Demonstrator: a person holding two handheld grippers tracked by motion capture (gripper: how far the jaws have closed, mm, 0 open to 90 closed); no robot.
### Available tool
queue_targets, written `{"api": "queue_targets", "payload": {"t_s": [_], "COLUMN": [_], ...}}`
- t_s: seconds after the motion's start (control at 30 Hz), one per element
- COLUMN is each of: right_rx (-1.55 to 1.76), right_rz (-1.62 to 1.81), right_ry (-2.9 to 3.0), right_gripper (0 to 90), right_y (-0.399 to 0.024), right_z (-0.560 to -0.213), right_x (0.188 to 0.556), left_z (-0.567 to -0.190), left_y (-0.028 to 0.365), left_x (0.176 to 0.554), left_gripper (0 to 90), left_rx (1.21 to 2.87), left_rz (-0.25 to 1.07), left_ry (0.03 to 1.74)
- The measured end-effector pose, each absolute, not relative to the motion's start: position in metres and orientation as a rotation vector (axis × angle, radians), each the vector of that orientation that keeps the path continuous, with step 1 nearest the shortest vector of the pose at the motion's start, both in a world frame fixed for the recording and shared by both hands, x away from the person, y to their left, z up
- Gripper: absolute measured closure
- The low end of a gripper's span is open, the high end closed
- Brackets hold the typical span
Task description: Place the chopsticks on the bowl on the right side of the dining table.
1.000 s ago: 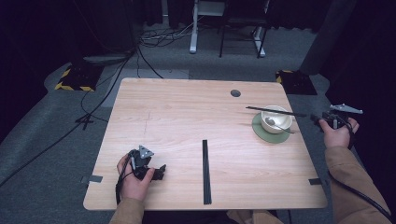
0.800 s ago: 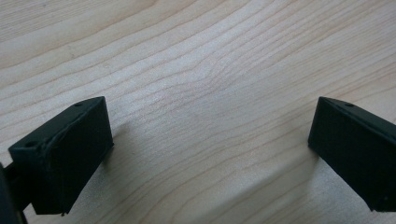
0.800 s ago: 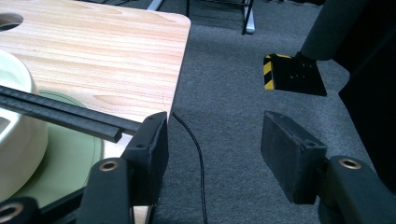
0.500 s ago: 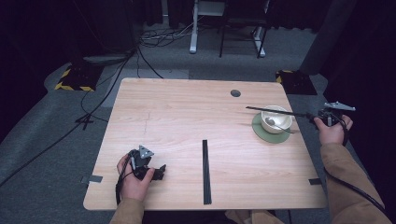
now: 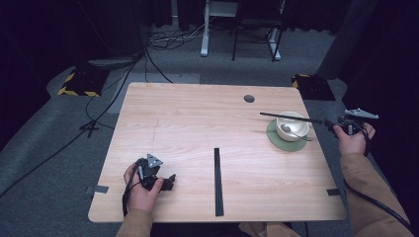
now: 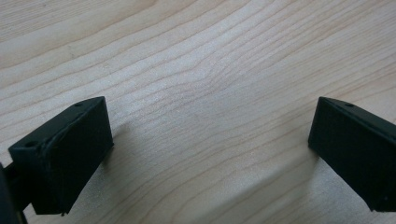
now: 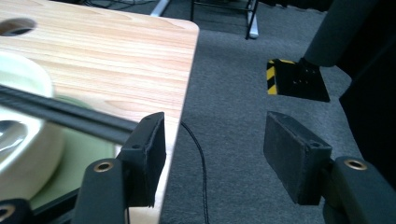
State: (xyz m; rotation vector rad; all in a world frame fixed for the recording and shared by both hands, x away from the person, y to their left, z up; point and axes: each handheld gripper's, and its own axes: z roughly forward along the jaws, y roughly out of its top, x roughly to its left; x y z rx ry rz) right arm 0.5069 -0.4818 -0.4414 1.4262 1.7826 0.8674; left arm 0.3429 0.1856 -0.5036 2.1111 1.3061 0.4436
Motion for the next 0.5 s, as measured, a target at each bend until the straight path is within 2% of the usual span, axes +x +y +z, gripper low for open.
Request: {"api": "queue_targets", "payload": {"t_s": [0.2,0.5], "right_rx": [1.368,1.379], "right_rz": [0.899,0.868], "right_ry": [1.845,1.838], "right_gripper": [38.6,39.3], "right_y": [-0.467,-0.464], "right_z": [-0.441,-0.446], "right_x": [0.493,0.503], "left_z": [-0.503,-0.504], "left_y": [0.186,0.185], "left_x": [0.343,0.343], "left_gripper": [0.0,0.0], "left_rx": [2.11,2.108], "left_rz": [0.455,0.455], "left_ry": [1.31,1.312]}}
